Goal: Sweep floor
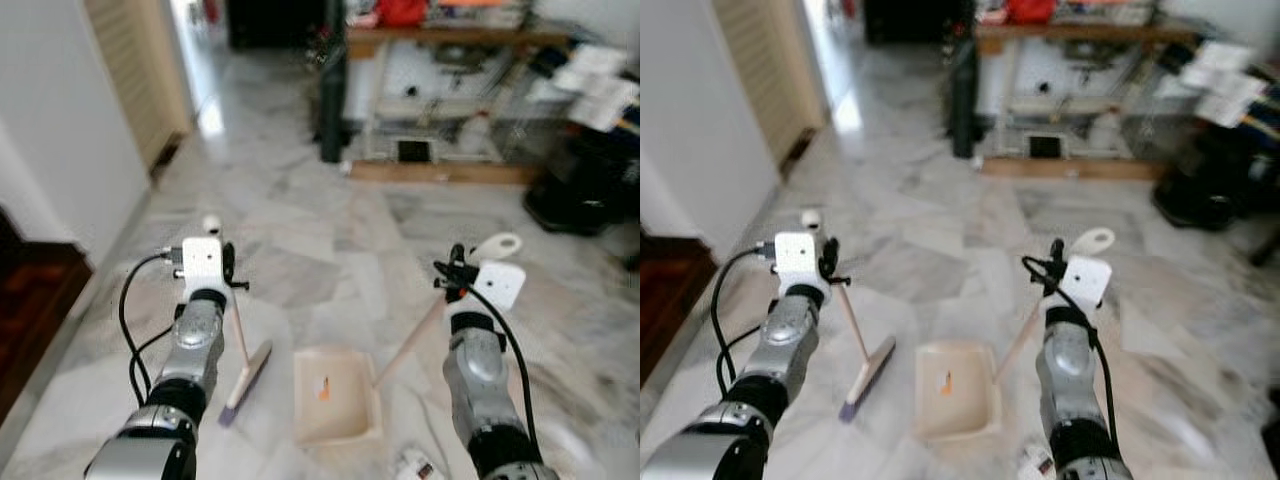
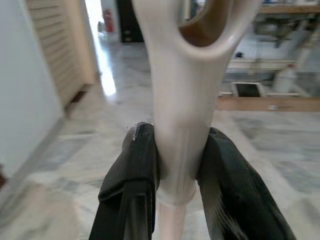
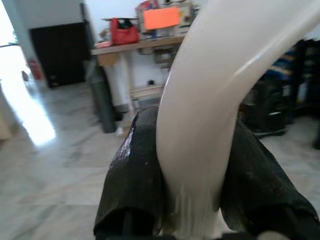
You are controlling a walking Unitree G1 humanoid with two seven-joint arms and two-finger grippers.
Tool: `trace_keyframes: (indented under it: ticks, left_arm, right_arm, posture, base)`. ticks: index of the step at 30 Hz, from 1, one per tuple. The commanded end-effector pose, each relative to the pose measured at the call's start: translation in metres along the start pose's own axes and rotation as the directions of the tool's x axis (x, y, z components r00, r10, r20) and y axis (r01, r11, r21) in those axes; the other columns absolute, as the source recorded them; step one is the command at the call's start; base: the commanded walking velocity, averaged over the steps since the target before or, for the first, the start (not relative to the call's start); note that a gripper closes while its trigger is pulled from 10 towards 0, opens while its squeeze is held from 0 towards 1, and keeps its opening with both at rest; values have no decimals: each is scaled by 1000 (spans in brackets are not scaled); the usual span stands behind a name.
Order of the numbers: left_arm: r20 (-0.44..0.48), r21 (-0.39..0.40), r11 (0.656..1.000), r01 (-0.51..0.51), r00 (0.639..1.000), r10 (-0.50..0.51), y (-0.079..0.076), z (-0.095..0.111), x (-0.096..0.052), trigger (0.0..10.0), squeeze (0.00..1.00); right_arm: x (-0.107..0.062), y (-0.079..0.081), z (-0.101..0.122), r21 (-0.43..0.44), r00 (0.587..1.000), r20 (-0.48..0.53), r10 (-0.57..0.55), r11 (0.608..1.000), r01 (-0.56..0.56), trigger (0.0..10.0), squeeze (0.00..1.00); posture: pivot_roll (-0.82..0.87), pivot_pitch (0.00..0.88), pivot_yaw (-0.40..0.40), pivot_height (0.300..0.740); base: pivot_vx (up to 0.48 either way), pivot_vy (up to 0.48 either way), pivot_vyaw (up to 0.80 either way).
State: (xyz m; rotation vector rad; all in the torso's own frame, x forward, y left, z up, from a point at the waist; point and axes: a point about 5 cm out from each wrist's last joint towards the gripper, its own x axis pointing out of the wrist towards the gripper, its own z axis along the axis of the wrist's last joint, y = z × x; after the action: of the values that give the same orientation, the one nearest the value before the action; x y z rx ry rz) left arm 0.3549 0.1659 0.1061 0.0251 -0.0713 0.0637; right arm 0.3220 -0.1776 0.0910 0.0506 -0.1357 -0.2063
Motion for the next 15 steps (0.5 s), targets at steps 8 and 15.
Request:
trace_keyframes:
  ticks: [8, 15]
  left_arm:
    - [60, 3, 1000, 0, 998, 0, 2, 12, 5, 10000, 0]
    - [63, 16, 1000, -3, 998, 2, 2, 14, 6, 10000, 0]
  right_arm:
    - [5, 6, 10, 17, 999, 42, 12, 1000, -12, 10000, 0]
    - [6, 4, 11, 14, 999, 41, 7, 1000, -8, 10000, 0]
  posture:
    - [-23, 0, 19, 740]
    - [-24, 0, 17, 740]
  base:
    - [0, 0, -775]
    - [0, 0, -775]
